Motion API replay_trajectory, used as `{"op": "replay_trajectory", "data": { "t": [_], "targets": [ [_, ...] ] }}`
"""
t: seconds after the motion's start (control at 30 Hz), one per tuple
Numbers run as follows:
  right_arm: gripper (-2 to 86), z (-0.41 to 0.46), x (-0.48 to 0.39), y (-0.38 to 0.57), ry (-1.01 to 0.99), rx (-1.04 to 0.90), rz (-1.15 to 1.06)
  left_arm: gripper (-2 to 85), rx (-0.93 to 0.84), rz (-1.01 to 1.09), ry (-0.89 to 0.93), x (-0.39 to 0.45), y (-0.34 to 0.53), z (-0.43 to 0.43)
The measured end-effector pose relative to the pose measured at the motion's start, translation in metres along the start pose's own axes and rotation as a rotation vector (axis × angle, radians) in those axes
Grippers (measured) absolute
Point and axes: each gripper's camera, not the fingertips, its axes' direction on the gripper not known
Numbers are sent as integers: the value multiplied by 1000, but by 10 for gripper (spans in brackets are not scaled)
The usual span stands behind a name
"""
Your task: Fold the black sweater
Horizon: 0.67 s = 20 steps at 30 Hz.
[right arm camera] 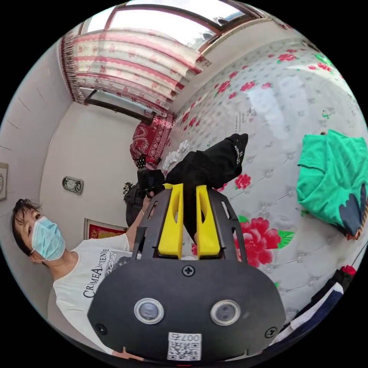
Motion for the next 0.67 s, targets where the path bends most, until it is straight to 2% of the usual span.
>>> {"op": "replay_trajectory", "data": {
  "t": [0.1,0.17,0.27,0.33,0.43,0.5,0.67],
  "targets": [
    [54,-70,13,0,110,130,34,64,-52,49,-14,24,-57,81],
    [59,-103,43,6,276,225,145,74,-96,60,-82,26,-72,129],
    [65,-107,86,23,531,251,294,98,-253,30,-249,7,-57,191],
    [66,-94,98,41,539,276,315,102,-367,-13,-321,-15,-13,207],
    [60,-50,99,74,438,332,250,89,-495,-72,-494,-39,65,189],
    [55,-6,92,90,400,297,193,79,-545,-151,-611,-49,117,162],
    [47,185,41,124,315,-26,34,58,-513,-390,-845,-45,238,58]
  ]
}}
